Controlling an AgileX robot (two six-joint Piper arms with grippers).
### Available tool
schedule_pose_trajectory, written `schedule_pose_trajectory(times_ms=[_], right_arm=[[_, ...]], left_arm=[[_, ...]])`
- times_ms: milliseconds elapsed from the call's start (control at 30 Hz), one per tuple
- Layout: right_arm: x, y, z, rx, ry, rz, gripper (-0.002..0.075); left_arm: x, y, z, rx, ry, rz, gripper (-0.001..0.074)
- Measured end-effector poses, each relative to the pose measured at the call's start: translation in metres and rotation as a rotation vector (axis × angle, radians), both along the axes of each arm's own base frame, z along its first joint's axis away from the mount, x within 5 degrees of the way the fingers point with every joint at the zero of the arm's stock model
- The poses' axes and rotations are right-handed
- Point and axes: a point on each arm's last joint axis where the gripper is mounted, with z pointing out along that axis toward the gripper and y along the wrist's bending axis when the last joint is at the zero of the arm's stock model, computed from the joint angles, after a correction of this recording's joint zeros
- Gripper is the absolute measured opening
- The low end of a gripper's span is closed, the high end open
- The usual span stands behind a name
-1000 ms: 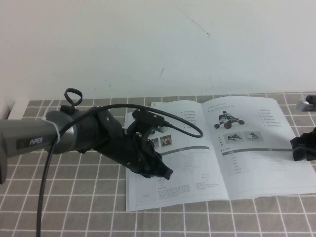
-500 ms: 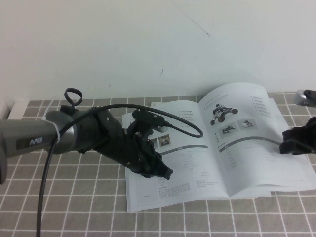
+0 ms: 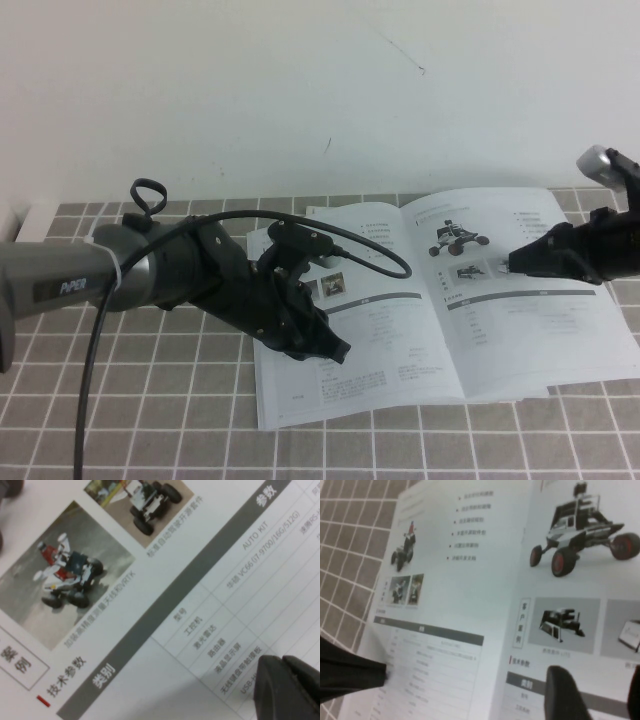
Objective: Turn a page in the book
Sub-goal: Open the closed book
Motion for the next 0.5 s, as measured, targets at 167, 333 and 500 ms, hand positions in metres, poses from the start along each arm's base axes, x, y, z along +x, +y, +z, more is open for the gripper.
schedule_pose_trajectory(times_ms=[167,333,500], right_arm=[[0.002,-0.006,0.006,-0.051,-0.047,-0.021,0.0282],[0.006,-0.028,0.025,-0.199,-0.06,-0.104,0.0308],[0.007,-0.04,0.023,-0.314,-0.026,-0.101,0.038]], left_arm=[[0.0,0.0,0.0,0.0,0.001,-0.001,-0.0004],[0.0,0.0,0.0,-0.001,0.005,-0.003,-0.0004],[0.0,-0.001,0.0,-0.002,0.007,-0.004,-0.0004]])
